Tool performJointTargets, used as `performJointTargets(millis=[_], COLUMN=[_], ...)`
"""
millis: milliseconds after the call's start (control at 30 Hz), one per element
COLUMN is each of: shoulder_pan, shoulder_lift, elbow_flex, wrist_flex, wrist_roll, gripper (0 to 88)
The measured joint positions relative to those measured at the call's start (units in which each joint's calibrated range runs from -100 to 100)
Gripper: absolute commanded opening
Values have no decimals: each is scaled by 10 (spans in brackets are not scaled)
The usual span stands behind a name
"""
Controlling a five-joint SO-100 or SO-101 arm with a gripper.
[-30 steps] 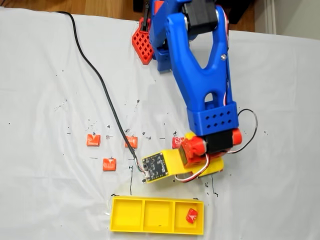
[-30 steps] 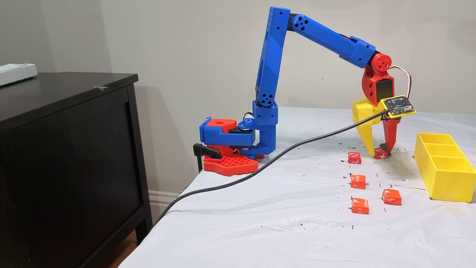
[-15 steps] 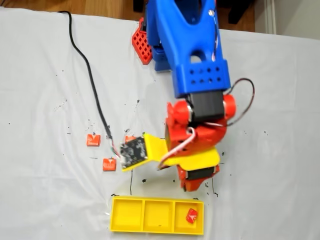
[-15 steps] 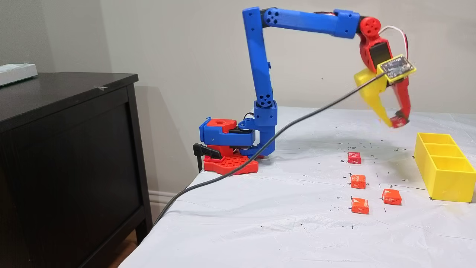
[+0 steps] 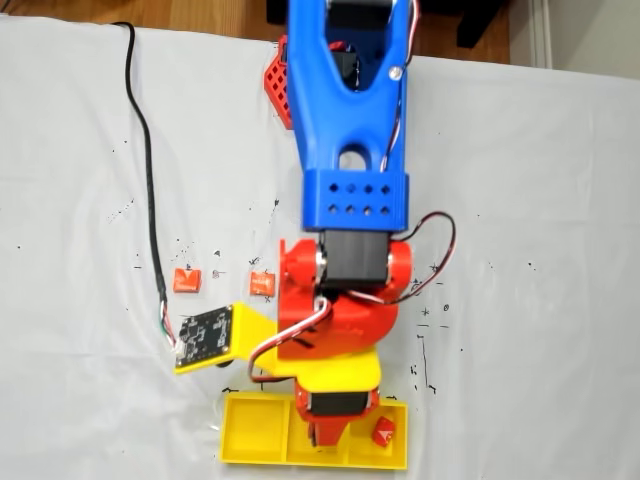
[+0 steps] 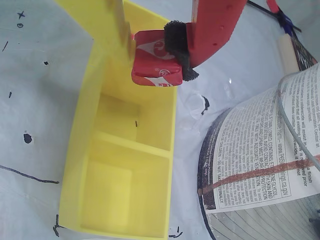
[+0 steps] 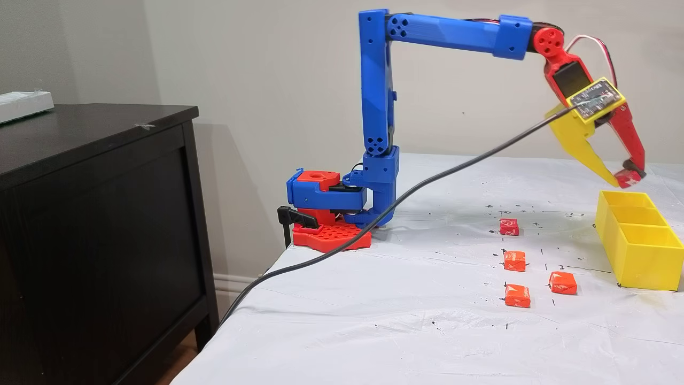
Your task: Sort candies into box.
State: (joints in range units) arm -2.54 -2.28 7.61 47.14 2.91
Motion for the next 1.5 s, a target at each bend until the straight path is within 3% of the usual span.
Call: performJointTargets(millis=[567,800,1000,1233,1500], shoulder_pan=[0,0,0,0,2], shoulder_lift=[125,128,128,128,119], elbow_flex=[-126,-137,-139,-139,-139], wrist_flex=[78,102,103,103,116], wrist_roll=[2,12,13,13,13], gripper=[5,208,277,225,2])
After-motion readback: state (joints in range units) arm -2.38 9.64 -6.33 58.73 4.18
